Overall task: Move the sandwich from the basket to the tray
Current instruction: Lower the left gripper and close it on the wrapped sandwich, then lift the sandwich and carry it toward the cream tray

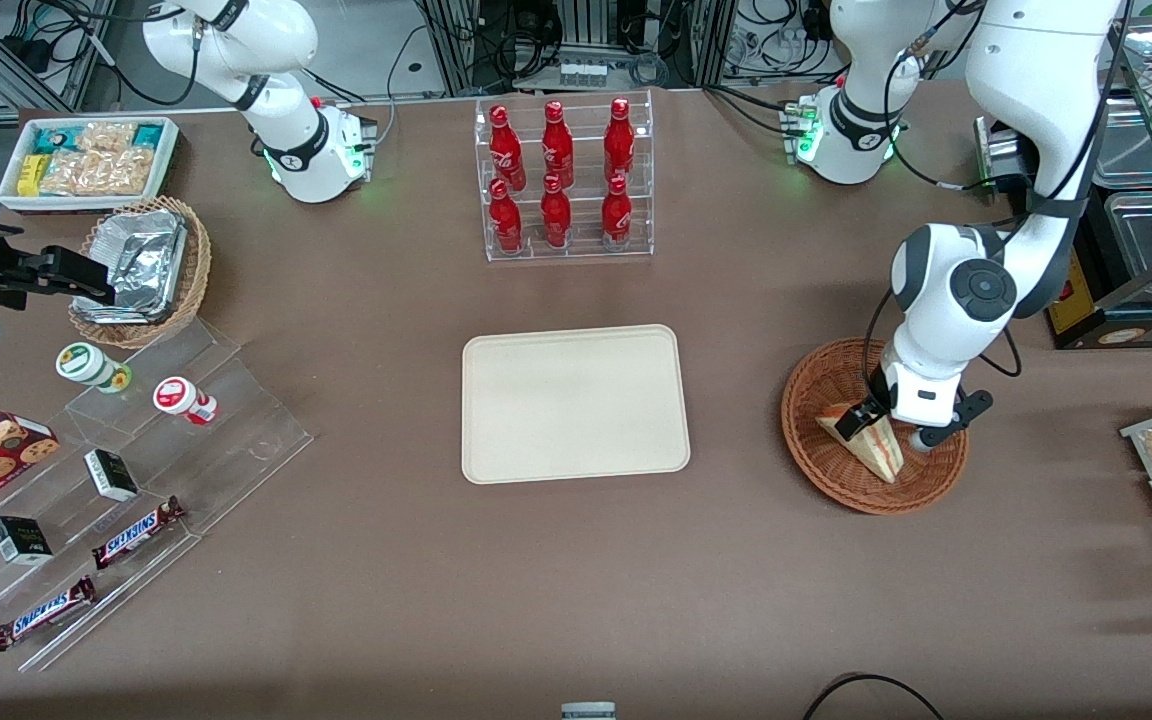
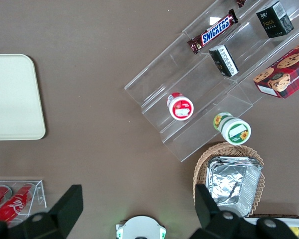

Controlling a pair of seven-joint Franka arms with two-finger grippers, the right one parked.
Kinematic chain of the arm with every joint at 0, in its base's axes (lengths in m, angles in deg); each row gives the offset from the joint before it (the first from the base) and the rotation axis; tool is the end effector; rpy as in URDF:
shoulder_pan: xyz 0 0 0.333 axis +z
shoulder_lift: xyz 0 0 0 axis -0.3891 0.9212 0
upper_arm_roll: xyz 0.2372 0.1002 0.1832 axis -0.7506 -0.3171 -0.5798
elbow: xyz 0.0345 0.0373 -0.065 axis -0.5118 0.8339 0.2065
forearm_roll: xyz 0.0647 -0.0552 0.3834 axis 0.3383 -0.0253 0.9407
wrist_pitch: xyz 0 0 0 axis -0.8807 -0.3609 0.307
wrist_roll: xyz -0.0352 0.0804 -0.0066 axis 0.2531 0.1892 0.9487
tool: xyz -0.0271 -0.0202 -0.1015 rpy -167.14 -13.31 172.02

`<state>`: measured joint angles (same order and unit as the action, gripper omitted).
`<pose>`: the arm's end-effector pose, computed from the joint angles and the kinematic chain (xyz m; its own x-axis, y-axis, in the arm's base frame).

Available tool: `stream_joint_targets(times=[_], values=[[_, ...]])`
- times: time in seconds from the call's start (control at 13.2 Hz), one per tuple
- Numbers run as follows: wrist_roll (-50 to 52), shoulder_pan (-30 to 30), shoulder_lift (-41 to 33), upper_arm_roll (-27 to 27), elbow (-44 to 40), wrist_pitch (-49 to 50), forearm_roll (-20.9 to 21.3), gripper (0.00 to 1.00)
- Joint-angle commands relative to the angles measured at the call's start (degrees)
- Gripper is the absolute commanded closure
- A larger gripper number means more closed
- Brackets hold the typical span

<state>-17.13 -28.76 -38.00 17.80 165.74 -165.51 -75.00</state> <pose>0.5533 -0.0887 0.2531 0.8381 0.5353 0.1050 0.5290 -0.8445 0.0831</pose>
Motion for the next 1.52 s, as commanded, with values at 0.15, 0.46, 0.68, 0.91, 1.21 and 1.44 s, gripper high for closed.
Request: stream_joint_targets(times=[0.15, 0.46, 0.68, 0.91, 1.21, 1.44], values=[[0.6, -0.2, 0.5, -0.2, -0.3, -1.2, 0.9, 1.0], [0.4, -0.2, -0.9, -0.2, -4.4, 5.9, 1.1, 1.0], [-1.5, -0.9, -1.3, 0.0, -13.9, 21.2, 1.1, 1.0], [-3.6, -1.7, -1.1, 1.3, -23.4, 34.1, 0.9, 1.0], [-2.6, -1.7, -0.7, 8.6, -29.9, 37.3, 0.7, 1.0], [0.0, -1.8, 0.5, 16.5, -32.6, 37.5, 0.7, 1.0]])
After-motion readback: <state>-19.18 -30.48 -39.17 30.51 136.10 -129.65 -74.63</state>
